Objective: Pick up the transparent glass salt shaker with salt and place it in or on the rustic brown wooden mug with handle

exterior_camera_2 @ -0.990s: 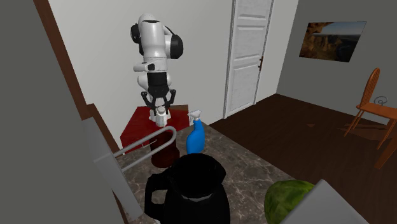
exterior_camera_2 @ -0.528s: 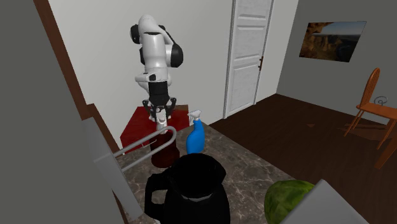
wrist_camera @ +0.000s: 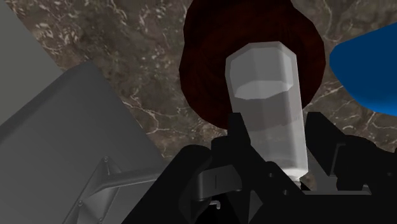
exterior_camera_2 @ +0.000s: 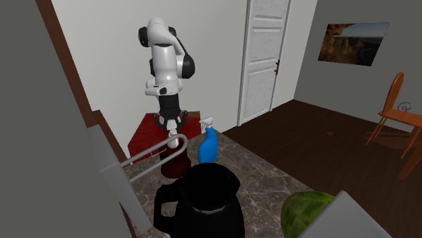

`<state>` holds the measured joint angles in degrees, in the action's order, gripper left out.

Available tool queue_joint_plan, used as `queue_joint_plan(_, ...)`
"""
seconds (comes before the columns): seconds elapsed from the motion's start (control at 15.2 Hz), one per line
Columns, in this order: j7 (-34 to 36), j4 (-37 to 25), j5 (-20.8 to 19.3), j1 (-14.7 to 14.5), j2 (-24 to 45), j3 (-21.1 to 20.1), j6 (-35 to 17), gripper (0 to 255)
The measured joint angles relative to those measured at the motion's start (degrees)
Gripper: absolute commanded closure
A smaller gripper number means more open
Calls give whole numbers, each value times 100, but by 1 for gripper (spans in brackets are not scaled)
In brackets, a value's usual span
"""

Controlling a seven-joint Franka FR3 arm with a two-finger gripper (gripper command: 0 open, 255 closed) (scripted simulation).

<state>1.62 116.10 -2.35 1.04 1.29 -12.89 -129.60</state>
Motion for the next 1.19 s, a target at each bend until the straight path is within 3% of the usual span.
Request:
queue_joint_plan(0.2,2,6,-2,-1,3,0,-10,255)
queue_joint_plan(0.26,2,6,-2,-1,3,0,-11,0)
queue_joint_plan(0.66,3,6,-2,-1,3,-1,-12,0)
queue_joint_plan(0.99,-69,-256,107,2,-342,3,577,0)
queue_joint_plan(1.19,-78,-281,116,4,-367,6,632,0)
